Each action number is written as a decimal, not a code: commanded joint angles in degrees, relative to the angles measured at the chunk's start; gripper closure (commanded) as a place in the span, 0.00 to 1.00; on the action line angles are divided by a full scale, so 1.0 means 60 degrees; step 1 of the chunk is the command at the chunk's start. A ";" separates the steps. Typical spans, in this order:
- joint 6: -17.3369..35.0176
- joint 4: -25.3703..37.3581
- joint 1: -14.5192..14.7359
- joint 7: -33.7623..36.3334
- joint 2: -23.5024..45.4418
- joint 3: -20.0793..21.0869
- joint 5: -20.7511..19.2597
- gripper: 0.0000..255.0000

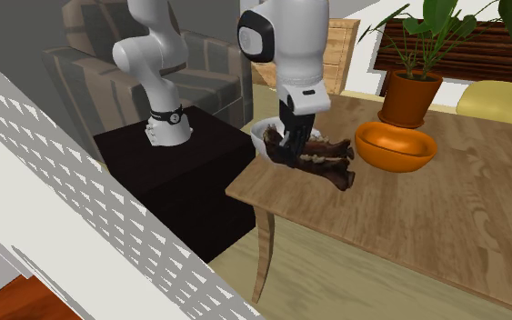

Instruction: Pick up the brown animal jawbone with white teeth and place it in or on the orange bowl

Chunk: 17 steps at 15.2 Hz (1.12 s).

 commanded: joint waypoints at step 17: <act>-0.1531 0.1956 0.0722 0.1415 0.0283 0.0386 -0.0269 1.00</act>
